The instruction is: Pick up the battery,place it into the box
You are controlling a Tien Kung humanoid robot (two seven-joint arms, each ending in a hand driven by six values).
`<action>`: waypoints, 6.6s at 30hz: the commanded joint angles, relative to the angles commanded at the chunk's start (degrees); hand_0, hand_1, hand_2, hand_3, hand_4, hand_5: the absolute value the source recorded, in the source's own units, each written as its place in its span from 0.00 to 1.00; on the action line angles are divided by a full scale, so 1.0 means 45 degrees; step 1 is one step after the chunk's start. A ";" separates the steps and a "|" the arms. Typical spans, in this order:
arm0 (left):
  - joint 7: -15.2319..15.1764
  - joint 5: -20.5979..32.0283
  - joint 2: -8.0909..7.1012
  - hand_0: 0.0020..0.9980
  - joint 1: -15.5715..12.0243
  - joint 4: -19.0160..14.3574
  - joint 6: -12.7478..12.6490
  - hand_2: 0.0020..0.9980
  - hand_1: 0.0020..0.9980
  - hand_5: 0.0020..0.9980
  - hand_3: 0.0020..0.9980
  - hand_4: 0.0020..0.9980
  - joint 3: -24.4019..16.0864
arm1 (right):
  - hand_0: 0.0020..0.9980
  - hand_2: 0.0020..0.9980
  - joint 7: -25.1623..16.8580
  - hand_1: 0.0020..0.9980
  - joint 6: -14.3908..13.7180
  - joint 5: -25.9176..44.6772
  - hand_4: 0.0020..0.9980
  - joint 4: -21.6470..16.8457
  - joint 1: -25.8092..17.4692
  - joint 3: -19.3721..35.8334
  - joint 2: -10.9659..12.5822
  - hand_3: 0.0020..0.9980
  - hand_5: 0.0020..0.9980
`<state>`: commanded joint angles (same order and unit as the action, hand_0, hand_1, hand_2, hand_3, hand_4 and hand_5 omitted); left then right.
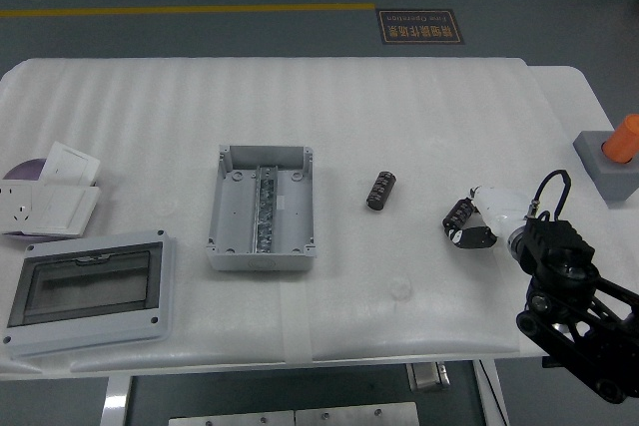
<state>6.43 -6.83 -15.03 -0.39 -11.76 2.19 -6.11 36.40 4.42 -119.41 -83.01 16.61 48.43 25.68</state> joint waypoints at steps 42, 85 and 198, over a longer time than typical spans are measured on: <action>0.0034 0.0725 -0.0019 0.62 0.0050 0.0056 0.0068 0.52 0.65 0.37 0.56 0.63 0.1097 | 0.81 0.96 -0.3727 0.87 -0.3235 0.2012 0.68 0.0469 0.4820 -0.5850 -0.1869 1.00 0.47; -0.0021 0.0563 0.0005 0.62 0.0092 0.0034 -0.0012 0.51 0.64 0.33 0.55 0.58 0.1016 | 0.85 0.87 -0.2267 0.82 -0.2196 0.3009 0.83 0.3408 0.4918 -0.5621 -0.1216 1.00 0.58; -0.0009 0.0730 0.0120 0.62 -0.0291 0.0096 0.0040 0.51 0.64 0.36 0.55 0.60 0.1105 | 1.00 0.99 -0.6573 0.94 -0.6065 0.3484 0.80 0.2520 -0.0127 0.2493 -0.0078 1.00 0.41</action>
<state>6.39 -3.54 -14.49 -1.70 -11.33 2.37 -1.13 6.83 -22.87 -103.74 -71.67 16.04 59.65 25.33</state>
